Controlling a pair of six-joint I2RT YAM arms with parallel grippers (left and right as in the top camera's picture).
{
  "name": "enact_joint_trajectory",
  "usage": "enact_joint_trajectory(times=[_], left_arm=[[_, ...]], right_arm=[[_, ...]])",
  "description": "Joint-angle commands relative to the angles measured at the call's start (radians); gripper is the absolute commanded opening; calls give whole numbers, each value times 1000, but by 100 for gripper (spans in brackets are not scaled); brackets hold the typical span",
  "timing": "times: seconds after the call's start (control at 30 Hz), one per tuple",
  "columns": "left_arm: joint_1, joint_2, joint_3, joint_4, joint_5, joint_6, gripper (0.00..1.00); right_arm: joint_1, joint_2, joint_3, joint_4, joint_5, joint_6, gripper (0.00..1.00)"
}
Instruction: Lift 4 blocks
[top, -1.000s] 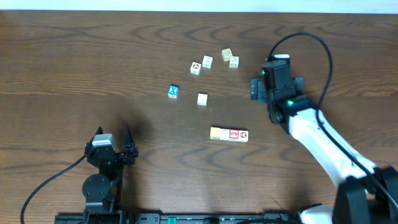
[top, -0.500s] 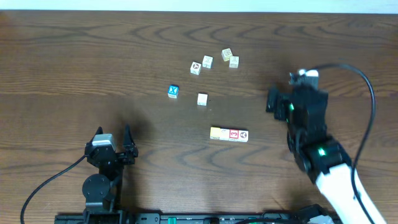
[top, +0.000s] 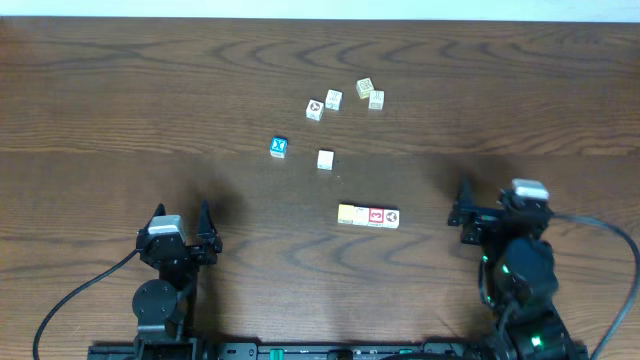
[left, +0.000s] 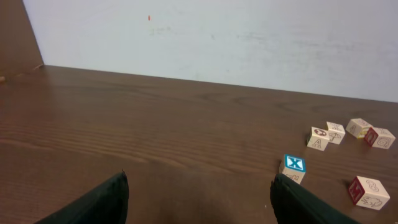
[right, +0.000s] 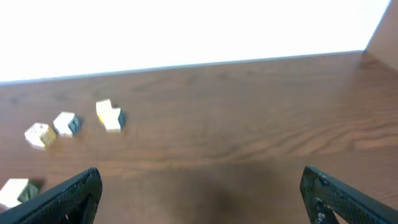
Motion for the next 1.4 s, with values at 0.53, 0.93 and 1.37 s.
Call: enact_joint_trajectory(times=[0.53,0.93,1.37], left_arm=[[5,-5,-10,-51,-16,-13,74],[5,-5,-10,-51,-16,-13,73],[5,-5,-10,-51,-16,-13,73]], right_arm=[[-187,-447,-289,135,-154,67,99],[-223,-454,-327,82,-154,108,99],[-269,-454,-327,47,-226,-67,99]])
